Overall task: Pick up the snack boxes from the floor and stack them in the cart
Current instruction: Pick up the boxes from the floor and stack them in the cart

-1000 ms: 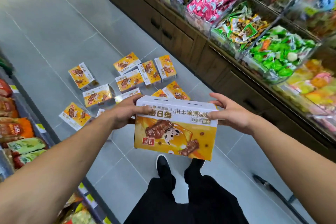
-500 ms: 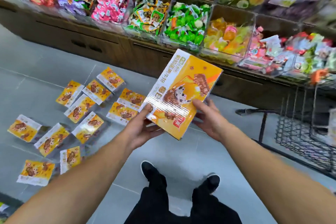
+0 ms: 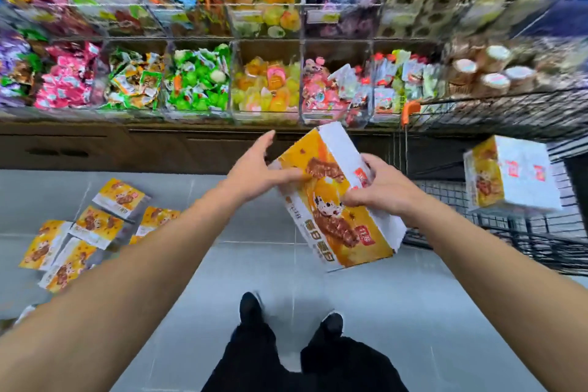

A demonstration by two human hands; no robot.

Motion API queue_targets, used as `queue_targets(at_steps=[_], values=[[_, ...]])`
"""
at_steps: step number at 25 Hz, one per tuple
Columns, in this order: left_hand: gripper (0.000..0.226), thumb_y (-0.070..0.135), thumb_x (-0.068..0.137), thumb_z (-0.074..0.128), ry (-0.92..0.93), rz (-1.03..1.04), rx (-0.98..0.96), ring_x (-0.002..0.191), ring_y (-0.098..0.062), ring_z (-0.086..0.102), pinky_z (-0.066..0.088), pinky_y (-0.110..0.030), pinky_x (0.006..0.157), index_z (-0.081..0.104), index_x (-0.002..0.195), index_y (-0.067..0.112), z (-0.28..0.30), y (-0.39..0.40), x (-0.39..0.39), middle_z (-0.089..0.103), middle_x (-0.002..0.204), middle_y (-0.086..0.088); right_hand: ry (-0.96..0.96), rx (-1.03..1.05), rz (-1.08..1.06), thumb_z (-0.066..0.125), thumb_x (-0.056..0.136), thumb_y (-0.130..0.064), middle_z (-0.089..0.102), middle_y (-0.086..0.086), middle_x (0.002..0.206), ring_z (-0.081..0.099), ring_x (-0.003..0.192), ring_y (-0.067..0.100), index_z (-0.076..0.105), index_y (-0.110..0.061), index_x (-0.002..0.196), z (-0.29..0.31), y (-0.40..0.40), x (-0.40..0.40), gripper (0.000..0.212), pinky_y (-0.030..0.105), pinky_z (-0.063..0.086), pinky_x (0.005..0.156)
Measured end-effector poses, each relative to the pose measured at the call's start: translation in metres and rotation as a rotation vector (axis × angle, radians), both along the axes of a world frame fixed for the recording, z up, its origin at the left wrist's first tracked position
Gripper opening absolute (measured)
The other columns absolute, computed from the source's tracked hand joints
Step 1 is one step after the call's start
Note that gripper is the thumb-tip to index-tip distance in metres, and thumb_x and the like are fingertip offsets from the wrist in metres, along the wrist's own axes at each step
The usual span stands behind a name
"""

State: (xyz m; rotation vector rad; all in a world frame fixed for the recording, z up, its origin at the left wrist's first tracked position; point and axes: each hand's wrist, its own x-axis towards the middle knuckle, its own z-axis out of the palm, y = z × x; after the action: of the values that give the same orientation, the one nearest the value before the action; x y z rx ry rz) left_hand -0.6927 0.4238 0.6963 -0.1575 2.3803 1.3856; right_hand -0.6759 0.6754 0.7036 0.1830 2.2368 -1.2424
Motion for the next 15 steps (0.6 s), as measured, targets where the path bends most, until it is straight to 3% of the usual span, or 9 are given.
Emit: queue_targets(at_steps=[3, 5, 8, 11, 13, 15], values=[[0.116, 0.036, 0.062, 0.088, 0.050, -0.476, -0.170, 0.139, -0.015, 0.032, 0.027, -0.032, 0.115, 0.016, 0.152, 0.023, 0.026, 0.065, -0.052, 0.029, 0.155, 0.002, 0.063, 0.136, 0.133, 0.081, 0.049, -0.042, 0.063, -0.007, 0.110, 0.062, 0.095, 0.013, 0.044, -0.031, 0.130, 0.020, 0.045, -0.015, 0.090, 0.033, 0.051, 0.086], [0.116, 0.030, 0.063, 0.087, 0.047, -0.657, -0.246, 0.138, -0.012, 0.032, 0.025, -0.024, 0.114, 0.015, 0.153, 0.023, 0.032, 0.097, -0.083, 0.030, 0.155, 0.003, 0.077, 0.193, 0.154, 0.075, 0.041, -0.051, 0.060, -0.007, 0.113, 0.060, 0.094, 0.013, 0.039, -0.028, 0.139, 0.024, 0.070, -0.027, 0.107, 0.028, 0.048, 0.078], [0.107, 0.022, 0.069, 0.085, -0.103, -0.784, -0.223, 0.134, -0.014, 0.038, 0.034, -0.026, 0.108, 0.018, 0.152, 0.026, 0.027, 0.137, -0.135, 0.032, 0.152, 0.006, 0.059, 0.222, 0.171, 0.077, 0.043, -0.053, 0.054, -0.007, 0.120, 0.057, 0.100, 0.014, 0.031, -0.026, 0.147, 0.022, 0.107, -0.047, 0.117, 0.026, 0.045, 0.082], [0.089, 0.018, 0.065, 0.086, -0.174, -0.895, -0.170, 0.115, -0.014, 0.052, 0.056, -0.037, 0.087, 0.035, 0.136, 0.036, 0.018, 0.178, -0.189, 0.046, 0.133, 0.009, 0.056, 0.212, 0.083, 0.084, 0.062, -0.042, 0.052, -0.006, 0.129, 0.055, 0.106, 0.012, 0.029, -0.027, 0.147, 0.017, 0.140, -0.073, 0.103, 0.028, 0.048, 0.090], [0.084, 0.018, 0.060, 0.088, -0.107, -0.922, -0.149, 0.107, -0.010, 0.054, 0.056, -0.032, 0.081, 0.040, 0.126, 0.038, 0.014, 0.201, -0.217, 0.051, 0.121, 0.011, 0.085, 0.284, 0.020, 0.082, 0.064, -0.048, 0.045, -0.004, 0.140, 0.049, 0.116, 0.014, 0.027, -0.027, 0.148, 0.015, 0.162, -0.085, 0.102, 0.031, 0.043, 0.097], [0.086, 0.017, 0.059, 0.088, -0.056, -0.938, -0.156, 0.099, -0.007, 0.053, 0.050, -0.023, 0.075, 0.040, 0.128, 0.036, 0.012, 0.225, -0.250, 0.052, 0.114, 0.014, 0.068, 0.431, -0.015, 0.080, 0.061, -0.053, 0.044, 0.001, 0.141, 0.045, 0.124, 0.023, 0.030, -0.021, 0.145, 0.012, 0.193, -0.092, 0.103, 0.040, 0.039, 0.105]])
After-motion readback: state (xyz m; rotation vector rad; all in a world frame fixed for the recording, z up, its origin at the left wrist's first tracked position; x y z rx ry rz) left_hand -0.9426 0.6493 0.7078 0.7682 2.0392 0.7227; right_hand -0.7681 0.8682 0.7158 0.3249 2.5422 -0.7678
